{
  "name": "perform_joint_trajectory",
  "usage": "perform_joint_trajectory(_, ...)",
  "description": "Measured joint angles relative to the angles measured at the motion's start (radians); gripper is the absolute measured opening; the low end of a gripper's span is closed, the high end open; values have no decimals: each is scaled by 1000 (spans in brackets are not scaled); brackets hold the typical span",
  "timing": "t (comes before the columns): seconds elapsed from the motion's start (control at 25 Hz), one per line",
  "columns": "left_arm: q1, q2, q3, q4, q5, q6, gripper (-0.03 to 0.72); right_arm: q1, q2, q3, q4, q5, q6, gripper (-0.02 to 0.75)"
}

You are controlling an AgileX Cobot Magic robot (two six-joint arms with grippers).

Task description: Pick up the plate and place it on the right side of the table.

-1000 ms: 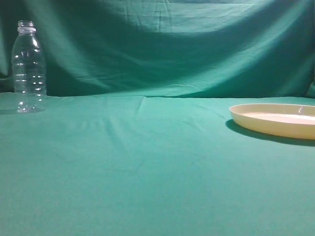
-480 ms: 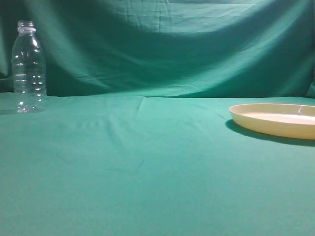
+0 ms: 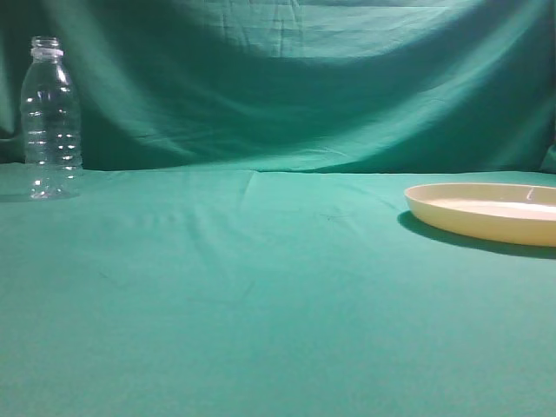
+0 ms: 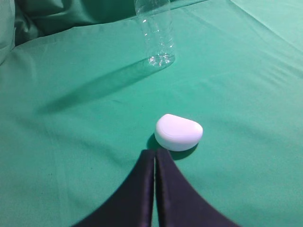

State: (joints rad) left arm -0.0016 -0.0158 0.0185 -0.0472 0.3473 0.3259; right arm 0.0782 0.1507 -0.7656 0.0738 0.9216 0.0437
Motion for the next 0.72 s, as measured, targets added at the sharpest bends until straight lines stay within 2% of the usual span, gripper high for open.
perform_joint_trajectory(0.2,0,0,0,0,0,0,0,0,-4,93,-2,-120,-112,49)
perform_joint_trajectory(0.72,0,0,0,0,0,0,0,0,-161,738,-2,-610,-165,49)
